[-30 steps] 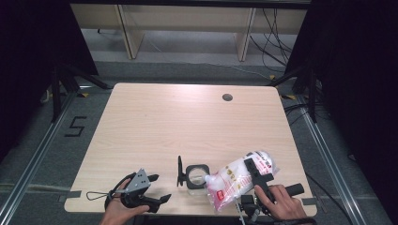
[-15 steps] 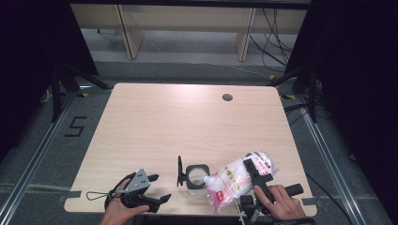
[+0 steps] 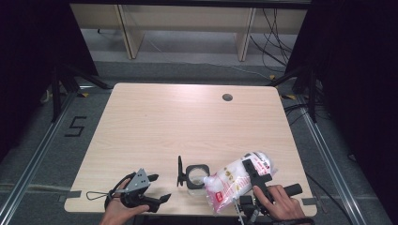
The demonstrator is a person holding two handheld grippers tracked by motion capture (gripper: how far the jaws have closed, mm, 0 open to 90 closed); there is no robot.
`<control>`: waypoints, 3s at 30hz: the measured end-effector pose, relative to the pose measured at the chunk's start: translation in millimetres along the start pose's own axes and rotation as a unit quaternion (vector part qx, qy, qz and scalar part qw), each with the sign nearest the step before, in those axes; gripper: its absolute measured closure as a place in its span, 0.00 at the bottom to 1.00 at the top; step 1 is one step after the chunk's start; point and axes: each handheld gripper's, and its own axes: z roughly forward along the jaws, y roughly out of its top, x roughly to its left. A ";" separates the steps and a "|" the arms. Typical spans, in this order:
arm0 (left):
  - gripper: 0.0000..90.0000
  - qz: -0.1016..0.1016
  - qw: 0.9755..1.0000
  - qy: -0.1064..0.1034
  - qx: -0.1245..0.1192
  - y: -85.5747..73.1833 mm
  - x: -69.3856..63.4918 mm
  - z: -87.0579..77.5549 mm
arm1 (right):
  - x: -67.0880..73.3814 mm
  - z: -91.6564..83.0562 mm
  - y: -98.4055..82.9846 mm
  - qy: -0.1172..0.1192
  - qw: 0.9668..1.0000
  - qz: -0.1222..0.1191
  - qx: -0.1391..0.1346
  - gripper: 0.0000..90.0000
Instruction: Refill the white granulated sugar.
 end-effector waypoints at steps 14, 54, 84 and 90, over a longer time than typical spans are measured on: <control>0.20 0.011 1.000 0.000 0.004 0.2 2.3 -0.6 | 0.9 -0.6 -0.7 0.009 1.000 0.026 0.007 0.44; 0.19 -0.002 1.000 -0.005 -0.008 0.5 -0.2 -0.7 | -1.6 -1.1 -0.7 -0.007 1.000 0.017 0.003 0.44; 0.19 0.002 1.000 -0.007 -0.014 1.8 0.3 -2.1 | -4.8 2.9 2.8 -0.005 1.000 0.020 -0.014 0.44; 0.19 0.009 1.000 -0.018 -0.022 3.4 -0.7 -2.1 | -4.4 4.9 6.1 0.007 0.999 0.038 -0.009 0.44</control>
